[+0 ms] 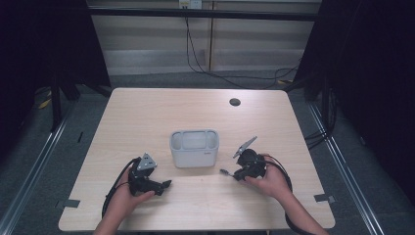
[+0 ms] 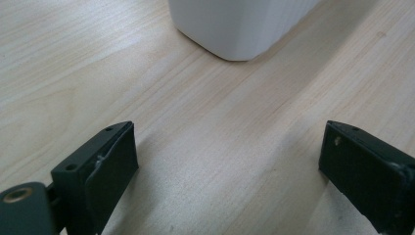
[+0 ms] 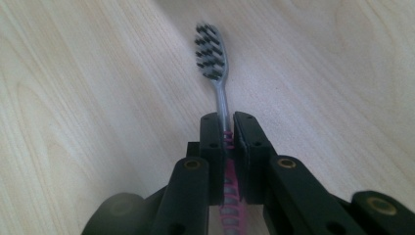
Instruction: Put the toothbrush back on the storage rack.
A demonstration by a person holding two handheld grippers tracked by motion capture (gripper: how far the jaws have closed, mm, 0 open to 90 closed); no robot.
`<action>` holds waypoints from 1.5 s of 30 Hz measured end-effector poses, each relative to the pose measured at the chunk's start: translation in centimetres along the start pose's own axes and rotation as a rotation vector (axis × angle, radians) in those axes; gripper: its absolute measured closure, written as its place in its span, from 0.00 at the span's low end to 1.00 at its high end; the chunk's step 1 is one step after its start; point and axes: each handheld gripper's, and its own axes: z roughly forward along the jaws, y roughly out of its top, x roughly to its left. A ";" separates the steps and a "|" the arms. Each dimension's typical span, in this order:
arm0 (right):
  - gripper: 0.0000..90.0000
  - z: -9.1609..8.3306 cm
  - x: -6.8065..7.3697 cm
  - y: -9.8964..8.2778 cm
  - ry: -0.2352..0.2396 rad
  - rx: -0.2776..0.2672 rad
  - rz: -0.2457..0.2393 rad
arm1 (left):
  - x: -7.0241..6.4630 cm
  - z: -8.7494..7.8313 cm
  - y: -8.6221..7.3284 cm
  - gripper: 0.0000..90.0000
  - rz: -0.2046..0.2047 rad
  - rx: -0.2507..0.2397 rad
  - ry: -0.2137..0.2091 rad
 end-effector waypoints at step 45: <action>0.93 -5.0 -2.8 -1.7 0.088 -0.399 0.127 | 0.0 0.0 0.0 0.08 0.000 0.000 0.000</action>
